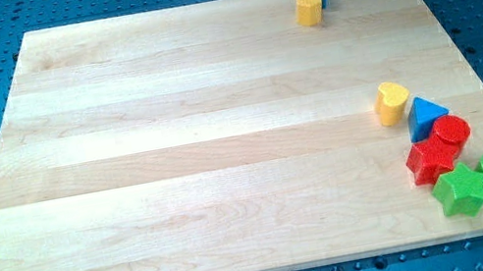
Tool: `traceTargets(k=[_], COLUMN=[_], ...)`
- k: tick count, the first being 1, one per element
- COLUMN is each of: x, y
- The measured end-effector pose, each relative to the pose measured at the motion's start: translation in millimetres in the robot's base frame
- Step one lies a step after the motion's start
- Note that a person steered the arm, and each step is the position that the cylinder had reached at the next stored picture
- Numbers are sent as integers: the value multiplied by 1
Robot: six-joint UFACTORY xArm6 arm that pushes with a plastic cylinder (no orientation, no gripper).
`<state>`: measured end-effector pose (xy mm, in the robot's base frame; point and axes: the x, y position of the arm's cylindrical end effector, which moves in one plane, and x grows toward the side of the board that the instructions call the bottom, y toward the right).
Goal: Move the hexagon to the bottom right of the blue cube
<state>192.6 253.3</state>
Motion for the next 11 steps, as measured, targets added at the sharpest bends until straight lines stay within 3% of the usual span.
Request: traceTargets(k=[3,5,7,8,9,10,11], x=[-1,6,53,77,64,66,77], y=[-48,-146,-172,-152,-150,-114,-114])
